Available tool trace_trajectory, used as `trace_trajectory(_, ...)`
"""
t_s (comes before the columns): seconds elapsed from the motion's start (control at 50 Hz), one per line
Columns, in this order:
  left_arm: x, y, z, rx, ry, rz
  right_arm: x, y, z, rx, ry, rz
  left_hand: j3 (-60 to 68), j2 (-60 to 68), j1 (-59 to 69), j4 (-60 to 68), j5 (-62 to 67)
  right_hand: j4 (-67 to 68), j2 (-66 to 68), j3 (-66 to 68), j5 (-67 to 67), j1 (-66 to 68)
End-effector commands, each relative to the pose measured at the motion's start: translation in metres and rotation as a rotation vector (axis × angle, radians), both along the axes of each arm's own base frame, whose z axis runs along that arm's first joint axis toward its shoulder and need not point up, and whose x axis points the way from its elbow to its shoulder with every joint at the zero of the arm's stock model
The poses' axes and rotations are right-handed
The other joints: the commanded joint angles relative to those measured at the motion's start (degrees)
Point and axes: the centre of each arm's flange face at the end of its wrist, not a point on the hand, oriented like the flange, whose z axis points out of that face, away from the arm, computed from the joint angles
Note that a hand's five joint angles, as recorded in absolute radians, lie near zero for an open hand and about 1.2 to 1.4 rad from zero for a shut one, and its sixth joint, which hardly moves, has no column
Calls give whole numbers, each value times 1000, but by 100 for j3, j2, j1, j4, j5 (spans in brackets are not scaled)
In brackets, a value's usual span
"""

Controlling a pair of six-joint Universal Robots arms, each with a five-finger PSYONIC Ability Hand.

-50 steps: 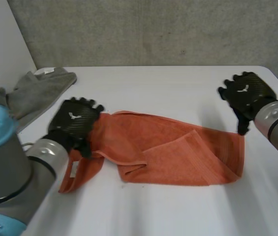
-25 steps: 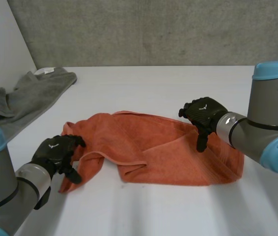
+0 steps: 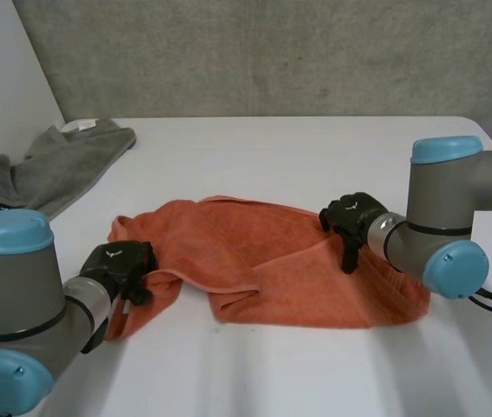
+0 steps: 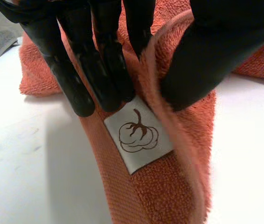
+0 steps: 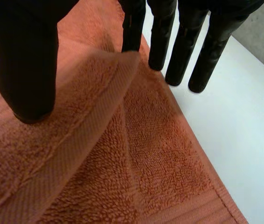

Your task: Fold the laundry.

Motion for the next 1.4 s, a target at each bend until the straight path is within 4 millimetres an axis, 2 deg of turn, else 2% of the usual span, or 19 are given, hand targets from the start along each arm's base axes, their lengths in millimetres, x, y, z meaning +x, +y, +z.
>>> trace_trajectory(0.02,3,-6,10,-43,-15,52,0,-7,-3,-12,12,-28,1914,1865,1869,1890,1929,4295,4322,4297,4405,4690)
trace_trajectory(0.06,4,-8,15,-63,-11,60,-1,-8,-1,-19,13,-35,1914,1865,1869,1890,1929,5117,5143,5119,5227,5511)
trace_trajectory(0.12,6,-13,37,-128,11,74,-2,-8,4,-23,15,-47,1914,1865,1869,1890,1929,5120,5146,5121,5229,5514)
trace_trajectory(0.18,8,-17,61,-201,39,85,-8,-4,21,-22,18,-61,1914,1865,1869,1890,1929,5120,5146,5121,5229,5514)
trace_trajectory(0.34,25,-17,132,-440,-3,96,-19,27,101,-77,-21,-24,1914,1865,1869,1890,1929,5120,5146,5121,5229,5514)
trace_trajectory(0.4,27,-14,146,-500,-38,89,-26,35,122,-87,-41,-8,1914,1865,1869,1890,1929,5120,5146,5121,5229,5514)
trace_trajectory(0.46,29,-8,162,-566,-83,78,-43,49,153,-114,-45,30,1914,1865,1869,1890,1929,5120,5146,5121,5229,5514)
trace_trajectory(0.52,30,-5,168,-597,-106,72,-54,55,158,-127,1,57,1914,1865,1869,1890,1929,5120,5146,5121,5229,5514)
trace_trajectory(0.58,28,-3,160,-571,-119,43,-74,67,146,-76,115,106,1914,1865,1869,1890,1929,5120,5146,5121,5229,5514)
trace_trajectory(0.64,26,-2,148,-536,-120,13,-78,73,128,9,140,109,1914,1865,1869,1890,1929,5120,5146,5121,5229,5514)
trace_trajectory(0.66,25,-2,144,-526,-121,7,-77,74,124,29,131,105,1914,1865,1869,1890,1929,4293,4319,4295,4402,4687)
trace_trajectory(0.7,23,-4,137,-501,-124,-3,-74,67,105,90,86,70,1914,1865,1869,1890,1929,871,897,873,980,1265)
trace_trajectory(0.76,19,-5,133,-488,-121,-14,-66,59,92,108,12,31,1914,1865,1869,1890,1929,166,192,167,275,560)
trace_trajectory(0.82,17,-5,137,-503,-112,-20,-50,62,87,93,-72,27,1914,1865,1869,1890,1929,-996,-970,-994,-887,-602)
trace_trajectory(0.92,15,-6,154,-559,-97,-15,-24,76,83,95,-184,51,1914,1865,1869,1890,1929,-1249,-1223,-1247,-1140,-855)
trace_trajectory(1.06,11,7,191,-677,-59,-27,15,107,83,136,-320,133,1914,1865,1869,1890,1929,-1351,-1325,-1349,-1241,-957)
trace_trajectory(1.16,11,13,209,-735,-42,-23,45,127,67,132,-324,245,1914,1865,1869,1890,1929,-1267,-1241,-1265,-1158,-873)
trace_trajectory(1.3,13,20,225,-790,-25,-20,71,120,40,111,-284,299,1914,1865,1869,1890,1929,-1132,-1106,-1131,-1023,-738)
trace_trajectory(1.4,13,21,230,-806,-20,-18,76,111,21,107,-229,305,1914,1865,1869,1890,1929,-713,-687,-711,-603,-319)
